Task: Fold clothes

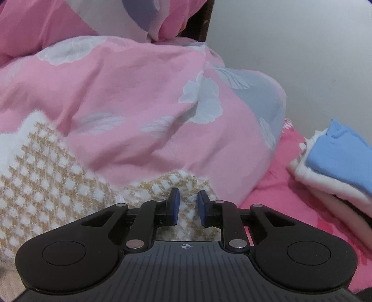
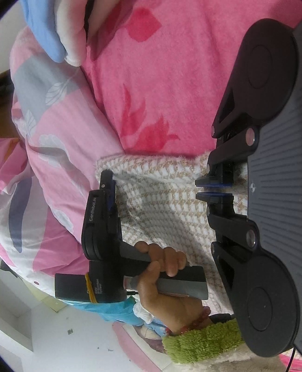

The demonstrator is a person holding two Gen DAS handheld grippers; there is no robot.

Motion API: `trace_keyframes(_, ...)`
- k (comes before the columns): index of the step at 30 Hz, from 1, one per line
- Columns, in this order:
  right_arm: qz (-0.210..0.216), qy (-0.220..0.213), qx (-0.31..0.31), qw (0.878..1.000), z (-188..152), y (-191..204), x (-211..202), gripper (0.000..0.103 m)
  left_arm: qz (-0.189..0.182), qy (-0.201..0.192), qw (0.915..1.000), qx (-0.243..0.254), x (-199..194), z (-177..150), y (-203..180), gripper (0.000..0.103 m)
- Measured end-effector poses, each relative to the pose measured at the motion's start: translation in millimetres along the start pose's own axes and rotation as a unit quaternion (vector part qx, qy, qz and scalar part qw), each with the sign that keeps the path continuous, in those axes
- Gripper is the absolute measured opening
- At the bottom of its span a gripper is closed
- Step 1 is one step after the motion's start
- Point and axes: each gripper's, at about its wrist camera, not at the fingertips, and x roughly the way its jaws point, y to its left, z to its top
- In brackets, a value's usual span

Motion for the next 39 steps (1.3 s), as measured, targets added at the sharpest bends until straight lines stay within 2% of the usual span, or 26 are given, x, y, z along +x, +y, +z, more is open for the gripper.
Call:
trace_keyframes(3, 0.005, 0.000, 0.007, 1.000, -0.2, -2.4, -0.5, 0.000, 0.011, -0.022, 0.9996, -0.012, -19.7, 4.2, -1.6, 0.019)
trace_keyframes(5, 0.009, 0.001, 0.012, 1.000, -0.4, -4.0, -0.8, 0.000, 0.020, -0.052, 0.9984, -0.007, -52.8, 11.1, 1.4, 0.019)
trace_keyframes(8, 0.035, 0.002, 0.051, 0.998, -0.6, -17.3, 0.2, 0.000, 0.044, -0.082, 0.9955, -0.015, -115.4, 24.0, 18.3, 0.019)
trace_keyframes(11, 0.064, 0.003, 0.093, 0.994, -0.9, -31.7, 1.4, 0.000, 0.073, -0.129, 0.9886, -0.026, -203.2, 27.2, 38.5, 0.019)
trace_keyframes(14, 0.083, 0.001, 0.121, 0.989, -1.4, -40.2, 2.2, 0.000, 0.080, -0.162, 0.9830, -0.032, -269.6, 6.9, 48.2, 0.020)
trace_keyframes(16, 0.080, -0.004, 0.115, 0.990, -1.7, -38.3, 2.0, 0.001, 0.069, -0.159, 0.9840, -0.041, -290.9, -12.9, 51.0, 0.021)
trace_keyframes(18, 0.076, -0.008, 0.107, 0.991, -2.0, -36.1, 1.8, 0.001, 0.046, -0.132, 0.9889, -0.050, -278.6, -36.8, 46.6, 0.021)
trace_keyframes(22, 0.085, -0.011, 0.113, 0.990, -3.0, -40.1, 0.6, 0.001, 0.003, -0.062, 0.9960, -0.065, -212.1, -85.0, 26.2, 0.021)
trace_keyframes(25, 0.093, -0.012, 0.116, 0.989, -3.4, -42.2, -0.1, 0.002, 0.009, -0.027, 0.9974, -0.067, -159.1, -113.7, 15.7, 0.021)
trace_keyframes(27, 0.095, -0.012, 0.115, 0.989, -3.3, -42.8, -0.5, 0.002, 0.020, -0.014, 0.9960, -0.085, -134.7, -127.8, 24.9, 0.020)
trace_keyframes(30, 0.095, -0.012, 0.112, 0.989, -3.2, -42.1, -1.1, 0.002, 0.019, -0.036, 0.9918, -0.121, -140.9, -131.3, 52.3, 0.018)
trace_keyframes(32, 0.095, -0.012, 0.111, 0.989, -3.0, -41.5, -1.2, 0.002, 0.033, -0.044, 0.9882, -0.143, -152.9, -128.2, 75.4, 0.019)
trace_keyframes(35, 0.095, -0.011, 0.111, 0.989, -2.9, -41.1, -1.3, 0.002, 0.117, -0.036, 0.9800, -0.157, -168.8, -126.0, 117.5, 0.018)
trace_keyframes(37, 0.095, -0.011, 0.111, 0.989, -2.9, -41.1, -1.3, 0.002, 0.129, -0.033, 0.9714, -0.197, -180.4, -130.5, 155.9, 0.011)
trace_keyframes(39, 0.096, -0.011, 0.112, 0.989, -2.8, -41.3, -1.2, 0.002, 0.151, -0.049, 0.9608, -0.227, -194.3, -133.9, 182.4, 0.009)
